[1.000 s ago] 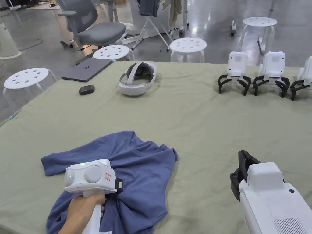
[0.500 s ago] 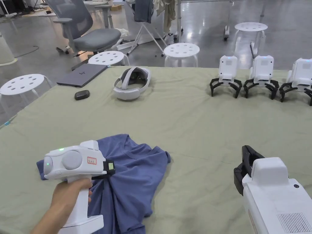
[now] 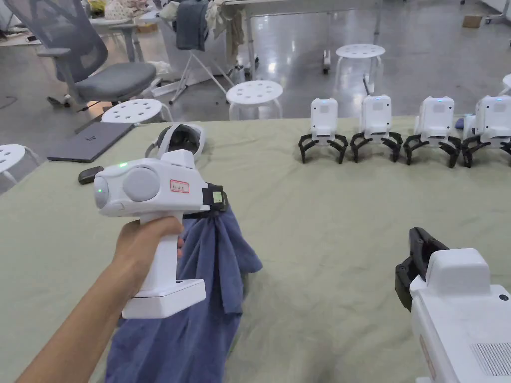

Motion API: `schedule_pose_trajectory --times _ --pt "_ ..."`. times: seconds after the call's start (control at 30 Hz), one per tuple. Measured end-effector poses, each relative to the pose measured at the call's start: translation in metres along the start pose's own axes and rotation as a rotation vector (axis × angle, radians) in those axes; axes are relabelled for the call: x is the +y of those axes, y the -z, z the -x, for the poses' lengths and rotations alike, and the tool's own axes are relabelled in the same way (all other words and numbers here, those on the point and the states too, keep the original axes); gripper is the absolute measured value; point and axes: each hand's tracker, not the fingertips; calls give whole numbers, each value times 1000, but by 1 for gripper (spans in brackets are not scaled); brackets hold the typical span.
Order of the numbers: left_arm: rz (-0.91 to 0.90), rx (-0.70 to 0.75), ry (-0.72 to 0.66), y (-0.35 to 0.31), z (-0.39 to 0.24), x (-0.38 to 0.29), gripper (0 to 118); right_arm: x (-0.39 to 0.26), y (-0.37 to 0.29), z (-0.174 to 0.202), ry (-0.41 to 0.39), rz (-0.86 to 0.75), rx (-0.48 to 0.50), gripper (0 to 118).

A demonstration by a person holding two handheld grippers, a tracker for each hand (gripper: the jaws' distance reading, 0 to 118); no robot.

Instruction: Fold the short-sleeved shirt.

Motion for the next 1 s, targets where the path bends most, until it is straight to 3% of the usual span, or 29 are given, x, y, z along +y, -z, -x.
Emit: schedule_pose_trajectory --times 0.53,0.87,1.0 --pt "-40 -223 214 11 -170 57 8 2 -19 -67 13 -7 -155 5" --pt "170 -208 310 94 -201 -10 8 -3 -29 -92 8 12 -217 5" --pt "271 -180 276 139 -191 -40 8 -10 -30 -97 2 29 -228 5"
